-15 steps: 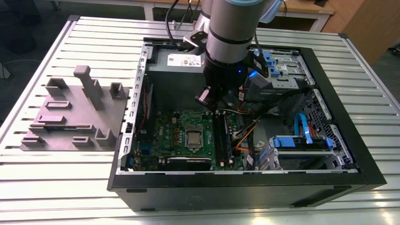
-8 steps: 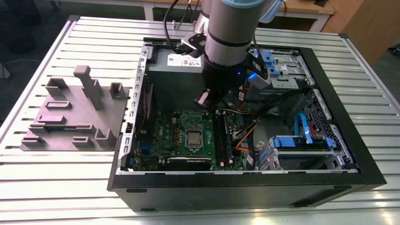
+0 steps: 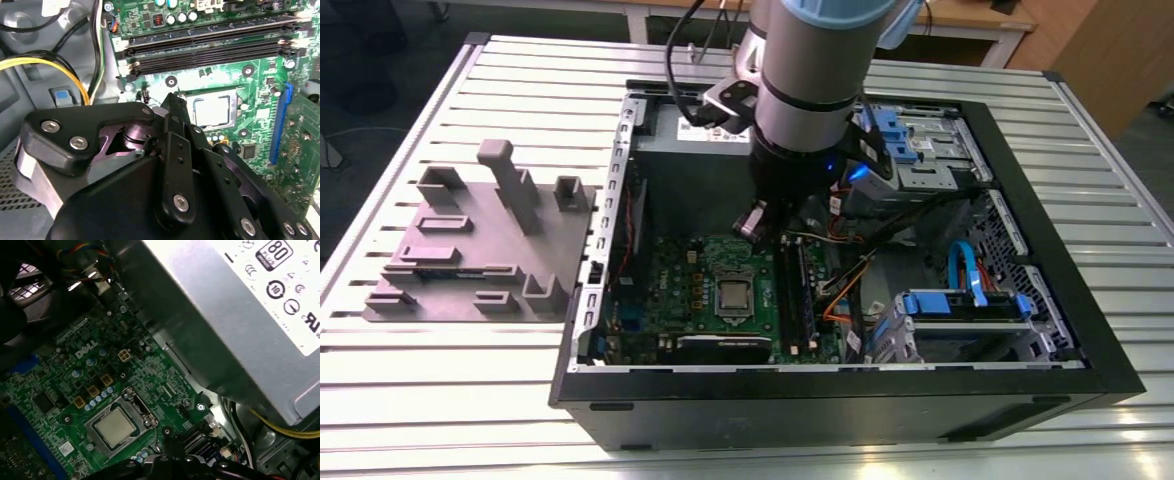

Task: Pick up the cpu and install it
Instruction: 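Install the first cpu locking lever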

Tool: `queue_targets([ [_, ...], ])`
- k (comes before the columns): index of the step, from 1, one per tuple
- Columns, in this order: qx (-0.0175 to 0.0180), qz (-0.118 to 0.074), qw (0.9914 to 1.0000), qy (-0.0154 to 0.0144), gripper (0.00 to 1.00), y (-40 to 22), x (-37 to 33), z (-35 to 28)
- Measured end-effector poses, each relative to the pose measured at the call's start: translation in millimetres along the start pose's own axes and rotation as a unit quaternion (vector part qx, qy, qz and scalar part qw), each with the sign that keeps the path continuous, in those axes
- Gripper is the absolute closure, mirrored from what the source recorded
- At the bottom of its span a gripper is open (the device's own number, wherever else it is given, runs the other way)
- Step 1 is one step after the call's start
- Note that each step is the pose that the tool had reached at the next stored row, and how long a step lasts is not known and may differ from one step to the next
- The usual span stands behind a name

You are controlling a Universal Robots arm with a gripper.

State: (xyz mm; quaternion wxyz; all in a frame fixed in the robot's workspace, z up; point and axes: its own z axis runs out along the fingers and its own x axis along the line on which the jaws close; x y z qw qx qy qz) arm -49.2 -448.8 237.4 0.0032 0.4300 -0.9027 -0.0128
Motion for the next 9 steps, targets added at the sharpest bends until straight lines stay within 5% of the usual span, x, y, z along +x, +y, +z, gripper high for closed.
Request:
queue_targets([
  [9, -0.0002, -0.048, 0.99885, 0.0013, 0.90, -0.1, 2.2, 0.4],
])
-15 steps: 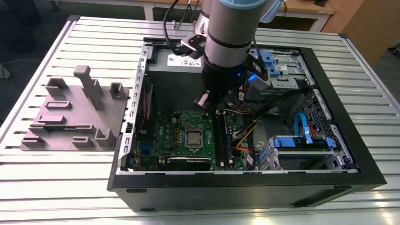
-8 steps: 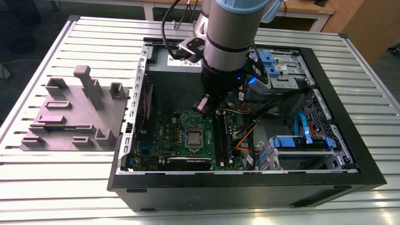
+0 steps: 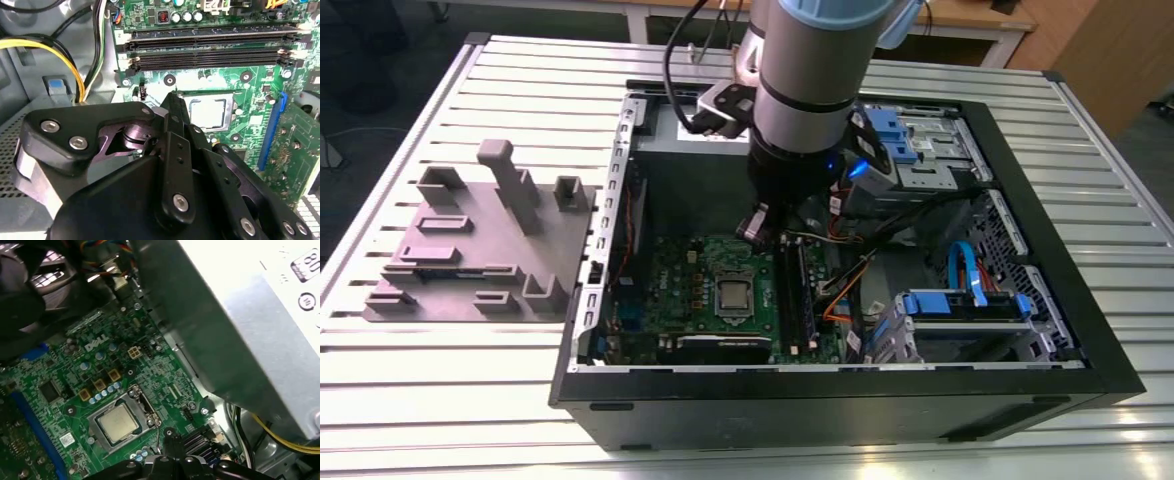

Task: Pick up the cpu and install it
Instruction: 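Install the first cpu locking lever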

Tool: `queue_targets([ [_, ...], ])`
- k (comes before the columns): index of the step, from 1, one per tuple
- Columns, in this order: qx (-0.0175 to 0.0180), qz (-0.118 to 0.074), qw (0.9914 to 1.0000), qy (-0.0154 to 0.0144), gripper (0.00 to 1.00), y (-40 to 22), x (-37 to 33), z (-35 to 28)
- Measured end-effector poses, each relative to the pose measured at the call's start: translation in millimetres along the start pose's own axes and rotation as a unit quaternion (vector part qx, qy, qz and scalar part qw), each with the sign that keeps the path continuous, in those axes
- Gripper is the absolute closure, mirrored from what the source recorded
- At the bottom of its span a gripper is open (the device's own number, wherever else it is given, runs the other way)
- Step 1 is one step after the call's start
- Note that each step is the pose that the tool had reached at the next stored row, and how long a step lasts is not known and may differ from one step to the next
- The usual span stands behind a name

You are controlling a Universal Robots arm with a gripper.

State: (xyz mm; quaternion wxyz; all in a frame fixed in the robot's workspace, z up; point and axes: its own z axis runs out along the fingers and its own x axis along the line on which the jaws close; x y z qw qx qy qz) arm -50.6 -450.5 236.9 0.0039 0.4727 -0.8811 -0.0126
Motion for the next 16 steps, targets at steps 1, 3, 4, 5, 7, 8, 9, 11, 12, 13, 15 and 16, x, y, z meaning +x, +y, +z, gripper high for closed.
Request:
queue_targets([
  [1, 0.0000, -0.002, 1.00000, 0.0001, 0.90, -0.6, 1.3, 0.0],
  [3, 0.0000, -0.004, 0.99999, 0.0001, 0.90, -2.2, 4.6, 0.2],
  [4, 0.0000, -0.005, 0.99999, 0.0001, 0.90, -3.1, 6.2, 0.4],
  [5, 0.0000, -0.007, 0.99998, 0.0002, 0.90, -3.8, 7.6, 0.6],
  [7, -0.0001, -0.013, 0.99992, 0.0002, 0.90, -4.5, 8.8, 1.6],
  [8, -0.0001, -0.019, 0.99981, 0.0004, 0.90, -4.5, 8.8, 2.2],
  [9, -0.0002, -0.028, 0.99961, 0.0007, 0.90, -4.5, 8.8, 2.8],
  [11, -0.0002, -0.047, 0.99891, 0.0012, 0.90, -4.6, 8.8, 4.7],
  [12, -0.0003, -0.055, 0.99846, 0.0015, 0.90, -4.6, 8.8, 5.5],
  [13, -0.0003, -0.063, 0.99803, 0.0017, 0.90, -4.7, 9.0, 6.0],
  [15, -0.0003, -0.066, 0.99779, 0.0018, 0.90, -5.7, 11.1, 6.1],
  [16, -0.0003, -0.067, 0.99778, 0.0017, 0.90, -6.3, 12.0, 6.1],
])
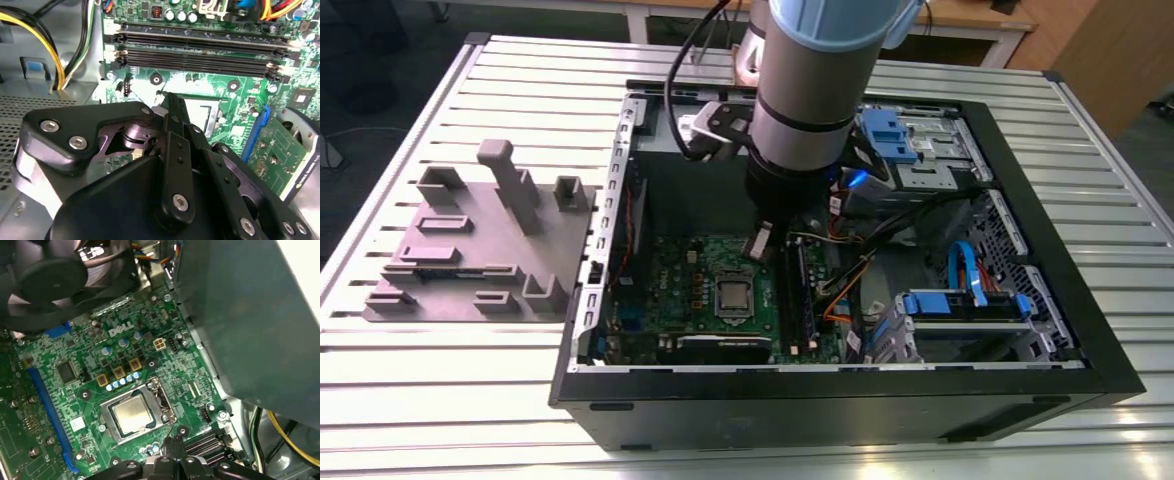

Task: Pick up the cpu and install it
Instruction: 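Install the first cpu locking lever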

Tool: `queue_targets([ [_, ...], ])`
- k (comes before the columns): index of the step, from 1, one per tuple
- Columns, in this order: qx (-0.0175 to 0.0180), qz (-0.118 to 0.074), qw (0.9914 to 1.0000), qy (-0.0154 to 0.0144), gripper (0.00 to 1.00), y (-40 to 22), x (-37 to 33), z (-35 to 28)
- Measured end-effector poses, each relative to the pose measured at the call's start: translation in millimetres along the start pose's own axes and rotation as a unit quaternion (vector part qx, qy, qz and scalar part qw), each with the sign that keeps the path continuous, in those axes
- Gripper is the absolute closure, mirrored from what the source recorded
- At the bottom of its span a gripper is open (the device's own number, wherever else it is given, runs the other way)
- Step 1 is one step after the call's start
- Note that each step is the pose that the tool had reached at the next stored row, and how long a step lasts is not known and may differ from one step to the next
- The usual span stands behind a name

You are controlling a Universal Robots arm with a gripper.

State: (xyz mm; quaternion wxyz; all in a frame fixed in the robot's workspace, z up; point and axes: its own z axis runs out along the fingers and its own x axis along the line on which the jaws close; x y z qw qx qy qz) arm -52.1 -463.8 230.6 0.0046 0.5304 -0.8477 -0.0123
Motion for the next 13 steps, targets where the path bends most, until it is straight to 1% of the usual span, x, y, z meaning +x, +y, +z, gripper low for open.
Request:
queue_targets([
  [4, 0.0001, 0.000, 1.00000, 0.0002, 0.90, -0.8, 2.2, 0.0],
  [7, 0.0009, -0.001, 1.00000, 0.0019, 0.90, -1.9, 4.2, 0.2],
  [10, 0.0010, -0.002, 1.00000, 0.0022, 0.90, -3.0, 7.3, 0.4],
  [11, 0.0011, -0.003, 0.99999, 0.0022, 0.90, -3.3, 8.1, 0.4],
  [13, 0.0011, -0.013, 0.99991, 0.0025, 0.90, -3.2, 8.3, 0.6],
])
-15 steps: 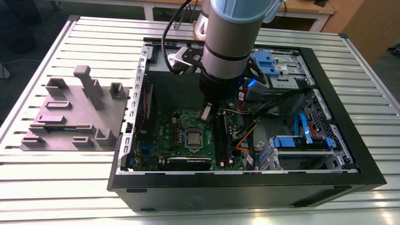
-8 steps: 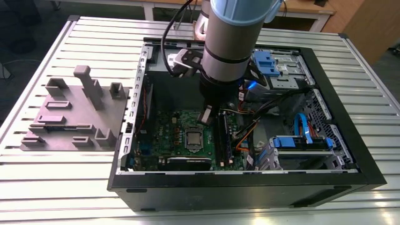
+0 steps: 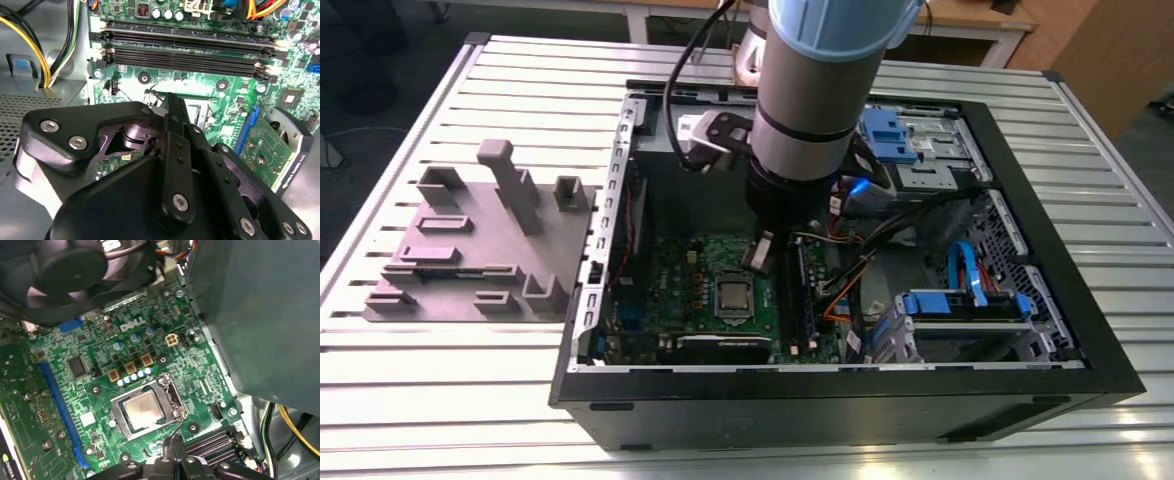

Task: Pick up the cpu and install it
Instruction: 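Install the first cpu locking lever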

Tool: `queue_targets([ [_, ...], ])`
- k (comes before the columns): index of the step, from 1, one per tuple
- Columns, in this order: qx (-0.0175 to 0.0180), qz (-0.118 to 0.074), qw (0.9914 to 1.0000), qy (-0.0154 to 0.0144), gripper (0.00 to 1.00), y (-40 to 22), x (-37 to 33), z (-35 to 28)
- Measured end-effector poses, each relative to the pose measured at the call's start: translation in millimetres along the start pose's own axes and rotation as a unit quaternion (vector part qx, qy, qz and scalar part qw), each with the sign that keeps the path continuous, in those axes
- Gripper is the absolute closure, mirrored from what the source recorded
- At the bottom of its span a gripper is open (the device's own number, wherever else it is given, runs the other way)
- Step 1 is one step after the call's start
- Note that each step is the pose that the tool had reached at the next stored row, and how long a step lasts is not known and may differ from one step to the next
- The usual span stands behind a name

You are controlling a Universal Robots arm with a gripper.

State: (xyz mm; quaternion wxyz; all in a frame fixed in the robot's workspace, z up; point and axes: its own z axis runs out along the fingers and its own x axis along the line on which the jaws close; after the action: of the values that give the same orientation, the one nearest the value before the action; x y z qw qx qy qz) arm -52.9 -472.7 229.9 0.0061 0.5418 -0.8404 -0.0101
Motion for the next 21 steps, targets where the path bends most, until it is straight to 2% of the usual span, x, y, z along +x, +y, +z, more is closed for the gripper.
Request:
queue_targets([
  [4, 0.0000, -0.024, 0.99972, 0.0004, 0.90, 0.5, 0.5, 0.5],
  [8, 0.0001, -0.035, 0.99939, 0.0014, 0.90, 1.1, 1.7, 0.7],
  [9, 0.0004, -0.037, 0.99930, 0.0023, 0.90, 1.3, 1.8, 0.7],
  [11, 0.0008, -0.042, 0.99910, 0.0063, 0.90, 1.4, 1.9, 1.1],
  [13, 0.0015, -0.046, 0.99883, 0.0132, 0.90, 1.5, 1.9, 1.5],
  [14, 0.0009, -0.049, 0.99870, 0.0146, 0.90, 1.4, 2.0, 2.1],
  [18, -0.0023, -0.056, 0.99828, 0.0165, 0.90, 0.3, 4.2, 5.8],
  [21, -0.0030, -0.063, 0.99786, 0.0171, 0.90, -0.5, 6.0, 8.0],
])
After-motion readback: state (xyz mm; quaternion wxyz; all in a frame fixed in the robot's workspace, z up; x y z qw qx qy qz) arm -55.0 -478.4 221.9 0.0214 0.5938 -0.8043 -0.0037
